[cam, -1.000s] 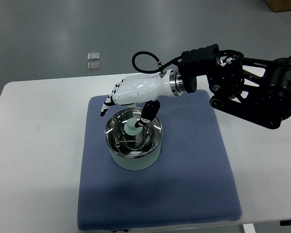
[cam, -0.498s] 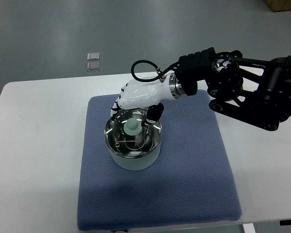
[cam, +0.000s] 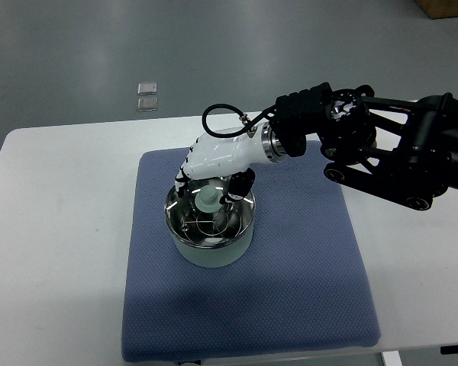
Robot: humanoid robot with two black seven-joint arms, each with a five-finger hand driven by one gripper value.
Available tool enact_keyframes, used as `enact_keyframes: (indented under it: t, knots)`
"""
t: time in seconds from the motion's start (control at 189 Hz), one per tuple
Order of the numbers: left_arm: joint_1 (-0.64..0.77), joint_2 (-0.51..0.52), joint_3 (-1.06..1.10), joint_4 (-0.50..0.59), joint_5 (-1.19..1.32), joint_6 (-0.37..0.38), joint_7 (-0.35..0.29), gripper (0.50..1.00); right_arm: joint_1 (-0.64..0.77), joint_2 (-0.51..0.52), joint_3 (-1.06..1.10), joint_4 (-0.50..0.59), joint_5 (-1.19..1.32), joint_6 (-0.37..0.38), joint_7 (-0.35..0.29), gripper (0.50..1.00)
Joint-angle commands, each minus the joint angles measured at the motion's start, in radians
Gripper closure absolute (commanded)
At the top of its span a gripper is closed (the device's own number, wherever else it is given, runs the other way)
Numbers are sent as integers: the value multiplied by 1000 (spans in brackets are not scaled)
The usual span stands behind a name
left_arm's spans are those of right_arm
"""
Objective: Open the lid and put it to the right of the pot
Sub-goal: 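Lower the right hand and close its fingers around the green lid knob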
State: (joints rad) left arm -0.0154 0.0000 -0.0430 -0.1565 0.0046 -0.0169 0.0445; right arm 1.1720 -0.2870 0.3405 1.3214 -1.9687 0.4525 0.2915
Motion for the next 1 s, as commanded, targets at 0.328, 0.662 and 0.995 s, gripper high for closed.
enact_keyframes:
  t: [0.328,0.662,0.995]
  knots:
    - [0,0,0,0,0,0,0,500,-3,0,-9,-5,-29,0,0,765]
    - [0,0,0,0,0,0,0,500,-2,0,-9,-19,-50,0,0,775]
    - [0,0,0,0,0,0,0,500,2,8,-9,-18,-47,5,2,807]
